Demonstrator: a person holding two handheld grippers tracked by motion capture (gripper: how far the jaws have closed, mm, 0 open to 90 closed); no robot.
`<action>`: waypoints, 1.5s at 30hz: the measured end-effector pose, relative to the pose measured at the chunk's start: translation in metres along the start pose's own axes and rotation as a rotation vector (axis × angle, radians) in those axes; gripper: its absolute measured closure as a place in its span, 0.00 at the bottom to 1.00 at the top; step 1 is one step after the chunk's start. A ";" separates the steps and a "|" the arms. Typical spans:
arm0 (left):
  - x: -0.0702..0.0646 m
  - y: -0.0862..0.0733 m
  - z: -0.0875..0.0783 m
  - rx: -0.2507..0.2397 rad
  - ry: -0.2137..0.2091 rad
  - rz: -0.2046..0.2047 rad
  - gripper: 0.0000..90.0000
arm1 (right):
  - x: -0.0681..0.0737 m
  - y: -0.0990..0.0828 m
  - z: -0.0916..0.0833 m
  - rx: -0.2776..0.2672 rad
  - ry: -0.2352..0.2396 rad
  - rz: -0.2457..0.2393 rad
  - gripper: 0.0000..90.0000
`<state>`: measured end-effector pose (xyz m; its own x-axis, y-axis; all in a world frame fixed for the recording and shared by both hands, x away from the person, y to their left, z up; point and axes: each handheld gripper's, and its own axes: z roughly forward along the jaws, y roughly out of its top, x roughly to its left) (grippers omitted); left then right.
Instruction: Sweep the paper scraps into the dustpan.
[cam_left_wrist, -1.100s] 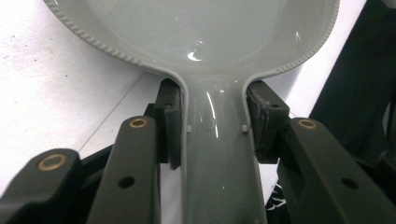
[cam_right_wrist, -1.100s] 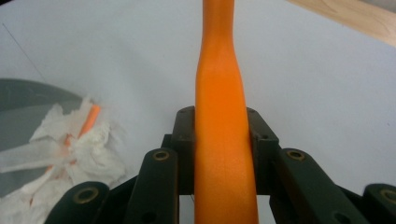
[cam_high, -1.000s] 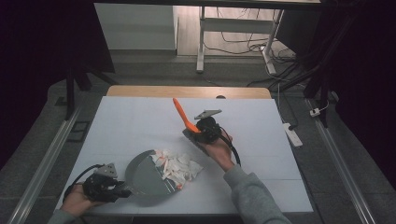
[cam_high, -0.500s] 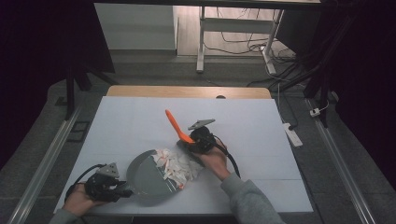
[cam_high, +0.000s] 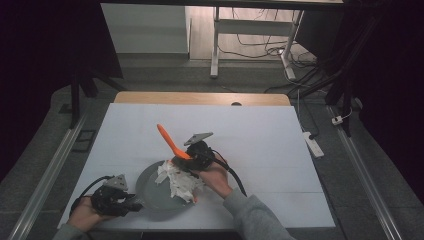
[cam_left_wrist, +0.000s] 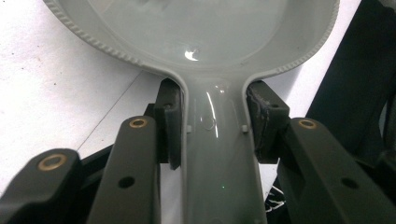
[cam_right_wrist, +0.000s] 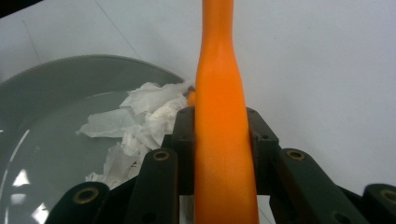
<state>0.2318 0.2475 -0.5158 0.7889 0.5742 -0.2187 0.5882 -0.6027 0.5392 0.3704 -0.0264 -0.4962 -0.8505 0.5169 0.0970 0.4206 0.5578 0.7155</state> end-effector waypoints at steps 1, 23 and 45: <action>0.000 0.000 0.000 0.000 0.000 0.000 0.68 | 0.001 0.000 0.001 -0.003 0.008 0.003 0.78; -0.001 0.000 0.000 0.000 0.003 0.001 0.68 | -0.004 0.009 -0.031 -0.112 -0.006 0.004 0.78; -0.002 0.001 0.000 0.002 0.006 0.002 0.68 | -0.040 -0.036 -0.068 -0.074 -0.123 0.079 0.78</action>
<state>0.2307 0.2462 -0.5151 0.7890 0.5762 -0.2131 0.5870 -0.6047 0.5384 0.3679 -0.1111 -0.4792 -0.7686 0.6356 0.0725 0.4564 0.4653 0.7585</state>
